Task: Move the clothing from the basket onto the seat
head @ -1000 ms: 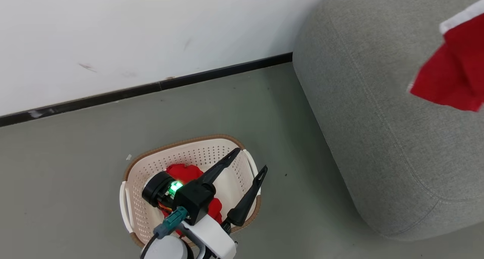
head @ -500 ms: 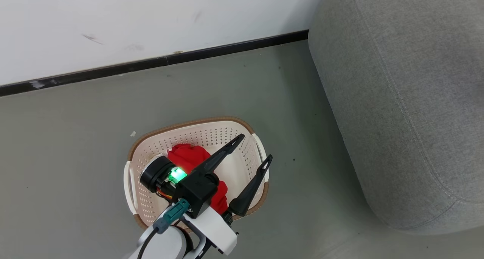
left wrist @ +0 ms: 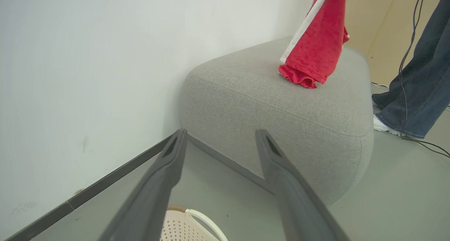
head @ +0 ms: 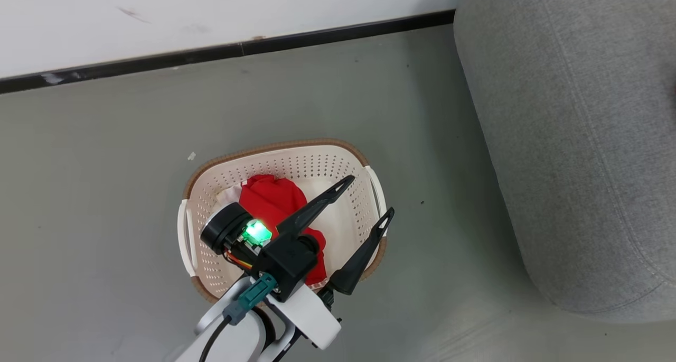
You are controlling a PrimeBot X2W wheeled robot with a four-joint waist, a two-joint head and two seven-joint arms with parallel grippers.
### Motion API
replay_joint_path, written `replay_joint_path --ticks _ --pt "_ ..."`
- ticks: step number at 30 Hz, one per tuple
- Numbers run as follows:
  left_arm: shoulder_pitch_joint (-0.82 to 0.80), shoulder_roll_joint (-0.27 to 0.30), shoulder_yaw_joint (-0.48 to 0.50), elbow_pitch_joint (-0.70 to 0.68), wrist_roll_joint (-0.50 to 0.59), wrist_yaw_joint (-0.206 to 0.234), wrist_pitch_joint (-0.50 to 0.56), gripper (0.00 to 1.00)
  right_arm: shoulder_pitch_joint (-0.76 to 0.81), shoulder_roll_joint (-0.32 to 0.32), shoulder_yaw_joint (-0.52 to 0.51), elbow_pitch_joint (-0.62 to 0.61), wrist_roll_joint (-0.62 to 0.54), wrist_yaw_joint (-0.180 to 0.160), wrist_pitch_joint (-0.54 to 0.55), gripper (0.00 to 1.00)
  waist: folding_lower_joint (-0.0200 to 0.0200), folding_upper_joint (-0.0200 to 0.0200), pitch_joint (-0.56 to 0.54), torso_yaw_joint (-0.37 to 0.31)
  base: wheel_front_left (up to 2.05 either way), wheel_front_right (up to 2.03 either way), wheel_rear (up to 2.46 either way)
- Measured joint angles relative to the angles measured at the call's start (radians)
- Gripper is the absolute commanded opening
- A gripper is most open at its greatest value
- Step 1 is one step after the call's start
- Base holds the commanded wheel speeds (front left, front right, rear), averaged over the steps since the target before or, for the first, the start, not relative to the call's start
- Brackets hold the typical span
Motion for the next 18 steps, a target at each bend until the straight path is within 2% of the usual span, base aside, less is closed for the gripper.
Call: replay_joint_path --ticks 10,18 --pt "-0.028 0.006 -0.01 -0.028 0.01 0.0 0.025 1.0 0.031 0.17 0.063 0.128 -0.002 0.0 -0.037 0.0 0.0001 0.0 0.062 0.025 0.0 0.0 0.0" --pt "-0.056 0.012 -0.007 -0.033 0.016 -0.001 0.026 1.0 0.002 0.206 0.1 0.179 -0.027 0.0 -0.074 0.0 0.0 0.0 0.104 0.038 0.0 0.0 0.0"
